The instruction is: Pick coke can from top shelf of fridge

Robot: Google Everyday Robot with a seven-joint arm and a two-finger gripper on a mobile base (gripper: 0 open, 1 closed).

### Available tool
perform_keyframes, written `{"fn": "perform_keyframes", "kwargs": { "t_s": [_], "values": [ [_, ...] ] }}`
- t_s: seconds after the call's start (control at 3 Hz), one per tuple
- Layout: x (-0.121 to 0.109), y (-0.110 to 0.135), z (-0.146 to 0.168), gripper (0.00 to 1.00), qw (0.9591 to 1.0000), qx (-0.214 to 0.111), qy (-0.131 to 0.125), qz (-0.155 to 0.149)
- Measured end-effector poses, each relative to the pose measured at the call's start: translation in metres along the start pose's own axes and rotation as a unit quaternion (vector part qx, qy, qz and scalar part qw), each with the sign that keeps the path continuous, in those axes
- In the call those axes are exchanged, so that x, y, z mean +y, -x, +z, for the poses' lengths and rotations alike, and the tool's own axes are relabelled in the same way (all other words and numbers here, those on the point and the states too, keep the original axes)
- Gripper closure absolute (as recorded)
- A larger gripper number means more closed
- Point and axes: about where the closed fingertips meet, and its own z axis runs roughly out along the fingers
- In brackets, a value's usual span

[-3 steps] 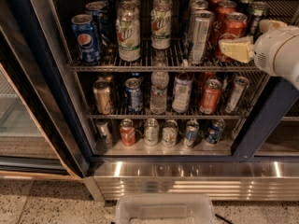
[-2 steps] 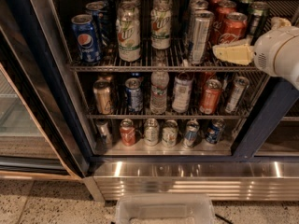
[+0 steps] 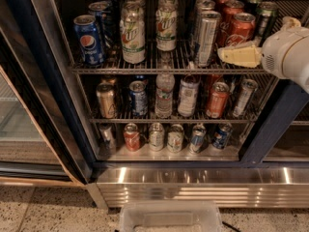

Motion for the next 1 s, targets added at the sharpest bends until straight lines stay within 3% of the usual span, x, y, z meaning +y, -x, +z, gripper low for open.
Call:
{"fn": "perform_keyframes", "kwargs": {
  "t_s": [1.0],
  "values": [
    [0.0000, 0.0001, 0.0000, 0.75, 1.0000, 0.000, 0.000, 0.000]
  ]
}}
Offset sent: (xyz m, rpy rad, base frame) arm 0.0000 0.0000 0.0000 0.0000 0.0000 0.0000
